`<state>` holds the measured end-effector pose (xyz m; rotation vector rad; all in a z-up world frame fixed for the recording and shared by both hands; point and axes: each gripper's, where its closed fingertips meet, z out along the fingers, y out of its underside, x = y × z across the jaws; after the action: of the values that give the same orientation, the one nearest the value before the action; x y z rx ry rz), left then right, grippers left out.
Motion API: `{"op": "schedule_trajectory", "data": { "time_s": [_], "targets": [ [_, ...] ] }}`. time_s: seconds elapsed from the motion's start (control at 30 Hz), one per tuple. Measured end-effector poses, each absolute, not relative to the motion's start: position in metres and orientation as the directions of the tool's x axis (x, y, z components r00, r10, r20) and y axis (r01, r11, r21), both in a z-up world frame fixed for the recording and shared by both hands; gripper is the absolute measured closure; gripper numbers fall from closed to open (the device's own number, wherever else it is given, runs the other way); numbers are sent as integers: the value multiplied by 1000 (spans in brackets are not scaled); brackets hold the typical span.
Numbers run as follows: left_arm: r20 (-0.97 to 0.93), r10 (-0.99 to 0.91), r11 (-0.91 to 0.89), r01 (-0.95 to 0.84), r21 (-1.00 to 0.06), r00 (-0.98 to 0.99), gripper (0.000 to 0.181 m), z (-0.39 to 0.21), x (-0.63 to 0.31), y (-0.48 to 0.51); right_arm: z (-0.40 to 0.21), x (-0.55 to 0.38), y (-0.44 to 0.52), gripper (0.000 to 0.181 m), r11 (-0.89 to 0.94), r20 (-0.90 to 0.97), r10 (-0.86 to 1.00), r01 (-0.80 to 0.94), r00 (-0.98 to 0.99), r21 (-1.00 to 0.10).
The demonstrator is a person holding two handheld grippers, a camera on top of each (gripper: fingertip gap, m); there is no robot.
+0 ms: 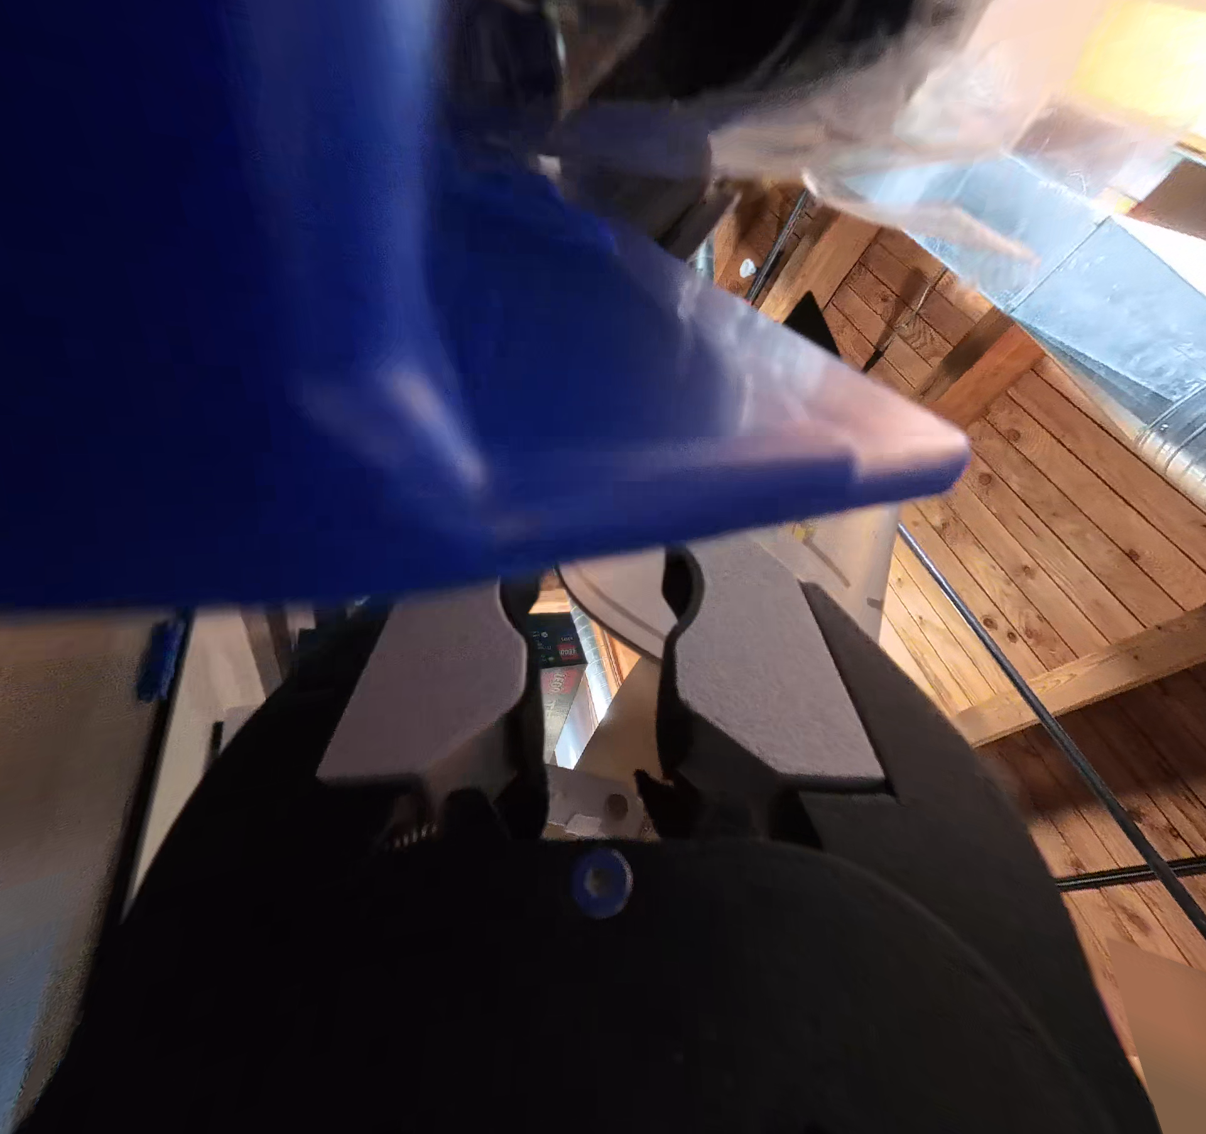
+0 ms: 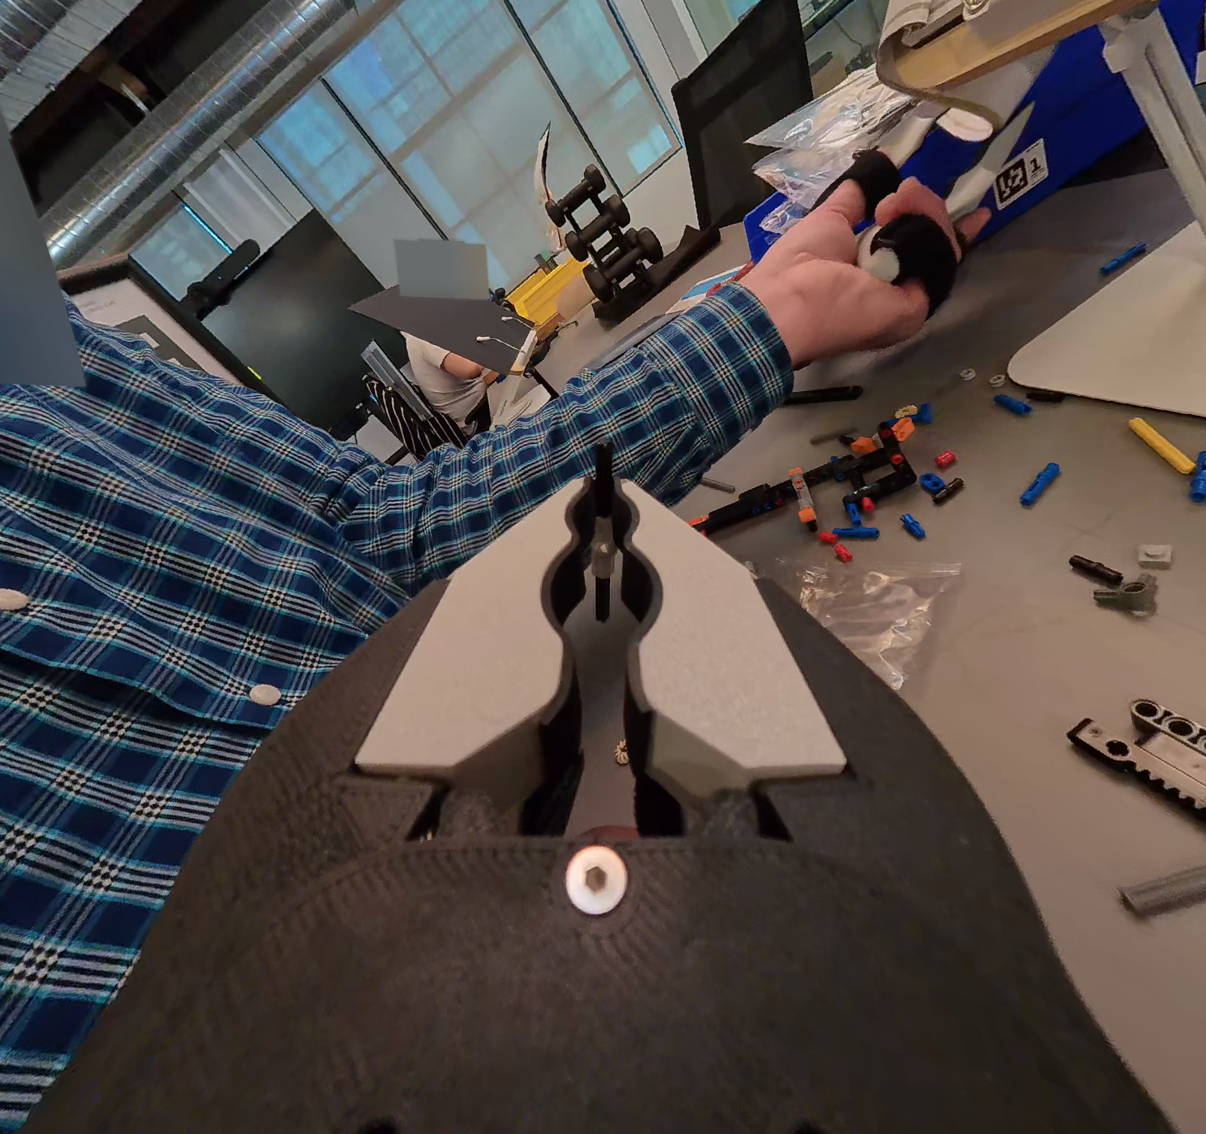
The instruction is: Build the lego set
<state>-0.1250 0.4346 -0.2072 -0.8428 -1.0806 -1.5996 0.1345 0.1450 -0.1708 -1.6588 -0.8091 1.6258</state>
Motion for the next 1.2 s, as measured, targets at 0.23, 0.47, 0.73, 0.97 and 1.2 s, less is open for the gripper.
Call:
{"op": "schedule_trajectory", "data": {
  "time_s": [0.23,0.47,0.73,0.97,1.2],
  "targets": [
    [916,-364,-25,985,173,-170,181,-191,-123,421,-170,135,144,180,-584,-584,811,-22,31,-812],
    [932,-360,172,985,14,49,181,-156,-150,379,-168,136,142,180,-584,-584,811,-25,20,-812],
    [879,-276,339,895,-290,389,181,-107,-200,341,-166,137,139,180,-577,-577,816,-23,16,-817],
    [927,-231,293,930,-223,295,181,-156,-207,361,-167,130,136,179,-569,-569,822,-7,22,-822],
    [931,-230,308,929,-207,284,178,-166,-211,359,-170,123,138,180,-573,-573,819,4,29,-820]
  ]
}}
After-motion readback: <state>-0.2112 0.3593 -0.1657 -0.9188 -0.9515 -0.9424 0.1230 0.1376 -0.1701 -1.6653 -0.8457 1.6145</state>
